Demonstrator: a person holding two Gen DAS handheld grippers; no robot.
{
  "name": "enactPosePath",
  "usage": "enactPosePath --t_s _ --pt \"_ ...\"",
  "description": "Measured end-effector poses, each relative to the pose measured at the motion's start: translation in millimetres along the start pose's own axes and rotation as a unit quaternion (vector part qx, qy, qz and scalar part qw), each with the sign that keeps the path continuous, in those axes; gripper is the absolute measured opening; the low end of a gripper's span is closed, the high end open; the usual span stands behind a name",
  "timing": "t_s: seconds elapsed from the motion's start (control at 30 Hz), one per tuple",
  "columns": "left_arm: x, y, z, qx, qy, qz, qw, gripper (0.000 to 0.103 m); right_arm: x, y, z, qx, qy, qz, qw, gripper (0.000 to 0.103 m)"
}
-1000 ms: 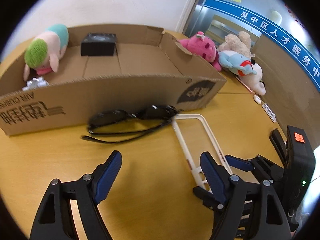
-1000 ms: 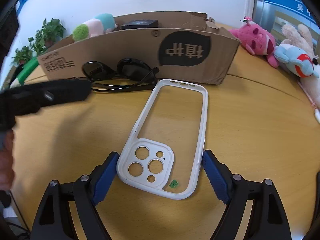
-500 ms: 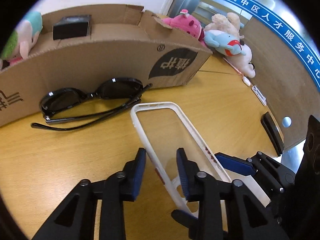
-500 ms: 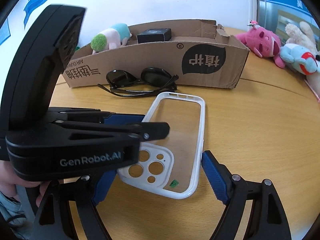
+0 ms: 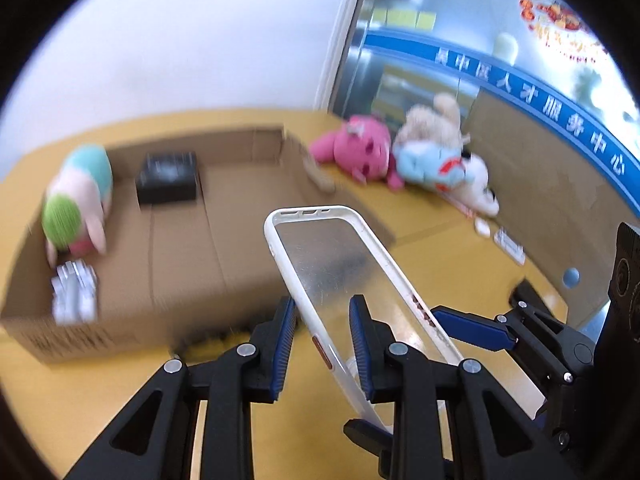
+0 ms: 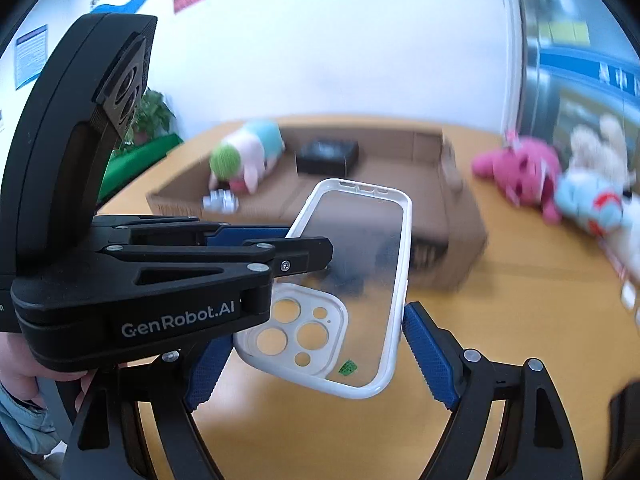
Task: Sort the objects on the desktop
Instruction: 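Lift the phone case with both grippers and lower it into the cardboard box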
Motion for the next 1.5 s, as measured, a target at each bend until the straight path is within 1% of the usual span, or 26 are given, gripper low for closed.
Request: enactPosePath --t_s 0.13,0.23,0.33,0.5,0.6,0.7,0.77,0.8,0.9,1.0,1.1,1.2,1.23,1.27,1.33,1.4,1.43,1.5 --pt "13 17 42 -0.038 -0.015 0.016 0.9990 0.027 4 4 47 -0.042 0.023 -0.001 0.999 0.082" --pt "24 16 71 -0.051 -0.024 0.029 0.9980 0.027 2 -3 80 -0.057 0.026 0.010 0.998 0.082" --pt "41 4 106 -0.056 -0.028 0.028 0.9977 0.027 -8 -16 117 -0.060 0.022 0.025 0.998 0.082" --pt "63 -29 155 -0.048 -0.025 0.029 0.9981 0.026 -32 -53 171 -0.047 0.024 0.026 0.998 0.082" --pt "78 -62 180 -0.030 -0.018 0.030 0.9989 0.026 -50 -85 198 -0.026 0.019 0.026 0.999 0.082" --pt "96 -101 194 -0.002 -0.008 0.024 0.9997 0.026 -71 -124 217 0.004 0.009 0.025 1.000 0.082" --pt "105 -133 200 0.021 -0.002 0.022 0.9995 0.025 -87 -150 222 0.028 -0.004 0.031 0.999 0.082" --pt "109 -152 202 0.036 0.001 0.022 0.9991 0.025 -97 -168 223 0.047 -0.012 0.034 0.998 0.082" --pt "123 -198 198 0.079 0.025 0.013 0.9964 0.023 -122 -214 221 0.093 -0.036 0.038 0.994 0.082" --pt "131 -233 192 0.112 0.037 0.013 0.9930 0.022 -141 -254 211 0.138 -0.061 0.034 0.988 0.082" --pt "134 -259 183 0.143 0.049 0.010 0.9885 0.022 -147 -274 197 0.170 -0.081 0.031 0.982 0.082" --pt "134 -274 176 0.167 0.053 0.010 0.9845 0.022 -149 -287 187 0.197 -0.083 0.019 0.977 0.082" --pt "134 -278 175 0.176 0.054 0.011 0.9829 0.021 -147 -289 185 0.200 -0.074 0.005 0.977 0.083" --pt "134 -278 174 0.172 0.053 0.013 0.9836 0.021 -147 -290 185 0.201 -0.070 -0.005 0.977 0.083" --pt "134 -277 174 0.172 0.057 0.016 0.9834 0.021 -147 -292 186 0.204 -0.068 -0.011 0.976 0.084" --pt "134 -272 174 0.179 0.062 0.029 0.9815 0.023 -145 -288 187 0.203 -0.067 -0.018 0.977 0.084" --pt "133 -267 176 0.179 0.064 0.029 0.9814 0.023 -143 -286 187 0.202 -0.062 -0.026 0.977 0.085" --pt "130 -244 178 0.159 0.056 0.041 0.9849 0.023 -140 -274 188 0.191 -0.047 -0.042 0.980 0.087"
Point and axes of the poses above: each gripper's, at about its wrist camera, not at the fingertips, and y roughly against the way its jaws point, x to its left, z to its top, the point moved 2 cm from there along -y, roughly the way its jaws point, and after that the axes turned 4 degrees about x, right-handed, at the moved point
